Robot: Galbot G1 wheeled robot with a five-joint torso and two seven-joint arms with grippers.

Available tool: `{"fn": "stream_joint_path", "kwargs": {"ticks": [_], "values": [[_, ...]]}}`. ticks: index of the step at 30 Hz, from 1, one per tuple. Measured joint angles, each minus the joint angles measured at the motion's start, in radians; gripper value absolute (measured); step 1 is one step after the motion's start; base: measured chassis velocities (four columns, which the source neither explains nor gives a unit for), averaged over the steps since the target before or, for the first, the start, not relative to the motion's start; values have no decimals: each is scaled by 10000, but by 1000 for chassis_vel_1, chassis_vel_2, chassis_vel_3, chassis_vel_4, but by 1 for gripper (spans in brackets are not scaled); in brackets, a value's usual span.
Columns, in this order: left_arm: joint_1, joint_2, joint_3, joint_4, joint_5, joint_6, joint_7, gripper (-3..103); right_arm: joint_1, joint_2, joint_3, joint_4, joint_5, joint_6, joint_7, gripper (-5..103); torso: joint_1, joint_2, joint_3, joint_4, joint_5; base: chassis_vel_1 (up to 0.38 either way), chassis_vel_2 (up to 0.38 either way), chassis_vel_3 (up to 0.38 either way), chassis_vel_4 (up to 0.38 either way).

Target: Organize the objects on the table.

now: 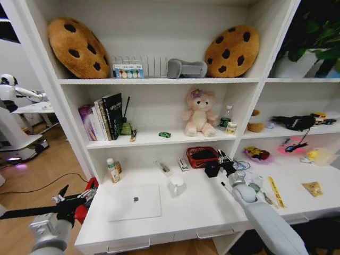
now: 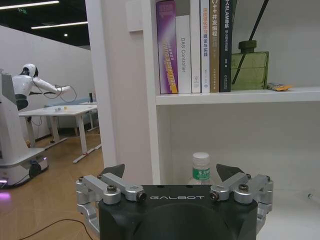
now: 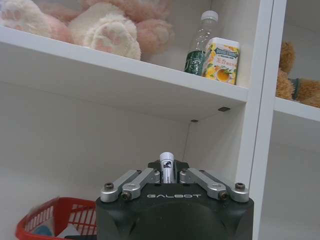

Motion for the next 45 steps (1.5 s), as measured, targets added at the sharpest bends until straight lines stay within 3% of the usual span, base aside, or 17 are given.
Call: {"fn": "stream_joint_path", "kwargs": {"ticks": [13,23,33,39,41,45], "values": [[0,0,0,0,0,0,0,100,1645,380,-373,-1986,-310,509,-232,13,0,0,0,1,-2,0,0,0,0],[0,0,0,0,0,0,0,100,2698,1337,-960,-3503,-958,888,-389,13,0,0,-1,2,-1,0,0,0,0],[0,0,0,0,0,0,0,100,2786,1567,-970,-3674,-1190,924,-642,13,0,0,-1,1,-1,0,0,0,0],[0,0,0,0,0,0,0,100,2701,1502,-913,-3681,-1232,911,-783,33,0,0,-1,1,-2,0,0,0,0],[0,0,0,0,0,0,0,100,2546,1440,-872,-3502,-1327,726,-729,44,0,0,0,2,1,0,0,0,0],[0,0,0,0,0,0,0,100,2304,1231,-787,-3124,-1232,347,-1082,54,0,0,-1,-1,-1,0,0,0,0]]}}
